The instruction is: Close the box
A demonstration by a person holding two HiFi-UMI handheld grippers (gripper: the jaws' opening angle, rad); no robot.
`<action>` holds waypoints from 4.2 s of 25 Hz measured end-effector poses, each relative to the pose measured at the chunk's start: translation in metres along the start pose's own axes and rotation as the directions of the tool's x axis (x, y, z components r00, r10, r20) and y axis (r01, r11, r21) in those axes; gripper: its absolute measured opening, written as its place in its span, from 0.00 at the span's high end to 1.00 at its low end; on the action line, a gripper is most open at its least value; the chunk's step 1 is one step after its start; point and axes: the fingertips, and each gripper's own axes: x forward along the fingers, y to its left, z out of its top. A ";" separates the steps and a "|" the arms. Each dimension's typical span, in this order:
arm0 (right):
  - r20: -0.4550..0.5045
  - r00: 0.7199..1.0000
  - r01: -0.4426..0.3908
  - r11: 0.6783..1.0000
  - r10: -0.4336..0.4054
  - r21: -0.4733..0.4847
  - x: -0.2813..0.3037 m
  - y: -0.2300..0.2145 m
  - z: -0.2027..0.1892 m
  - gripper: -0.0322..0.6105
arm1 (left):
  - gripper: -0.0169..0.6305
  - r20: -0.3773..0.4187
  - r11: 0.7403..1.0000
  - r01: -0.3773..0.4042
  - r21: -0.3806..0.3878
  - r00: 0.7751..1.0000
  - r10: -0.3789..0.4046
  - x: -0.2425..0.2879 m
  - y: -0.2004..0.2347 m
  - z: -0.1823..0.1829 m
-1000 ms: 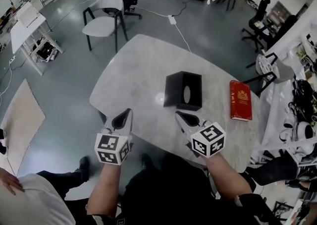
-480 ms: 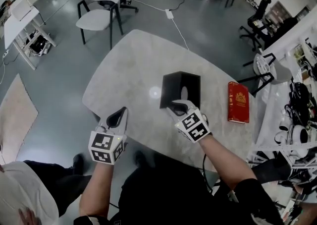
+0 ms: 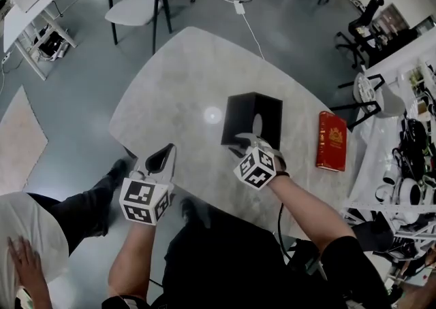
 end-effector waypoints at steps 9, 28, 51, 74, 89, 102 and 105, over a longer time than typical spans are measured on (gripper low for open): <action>-0.102 0.994 0.015 0.988 -0.032 -0.155 0.039 -0.001 -0.018 0.68 | 0.96 -0.033 0.999 -0.003 -0.040 0.999 0.002 -0.005 0.004 -0.039; -0.180 0.962 0.129 0.923 -0.205 -0.362 0.047 0.004 -0.037 0.70 | 0.96 -0.039 0.999 -0.008 -0.043 0.999 0.007 -0.044 -0.012 -0.057; -0.230 0.916 0.136 0.792 -0.330 -0.595 0.050 0.005 -0.042 0.72 | 0.96 -0.031 0.998 -0.003 -0.056 1.000 0.002 -0.061 -0.020 -0.062; -0.014 0.898 0.439 0.898 -0.439 0.017 -0.026 -0.022 0.006 0.79 | 0.96 0.004 0.999 0.011 -0.033 1.000 -0.011 -0.094 -0.027 -0.043; 0.098 0.925 0.261 0.802 -0.367 0.538 -0.074 -0.047 -0.038 0.78 | 0.96 -0.028 0.997 0.075 0.001 0.997 -0.075 -0.057 -0.072 -0.020; 0.289 0.917 -0.092 0.558 -0.275 0.825 -0.113 -0.076 -0.094 0.79 | 0.96 -0.033 0.999 0.028 0.036 0.999 -0.027 -0.013 -0.148 0.004; 0.298 0.925 -0.140 0.518 -0.236 0.844 -0.109 -0.074 -0.120 0.78 | 0.96 -0.037 0.999 0.018 0.041 0.999 -0.016 -0.005 -0.163 0.006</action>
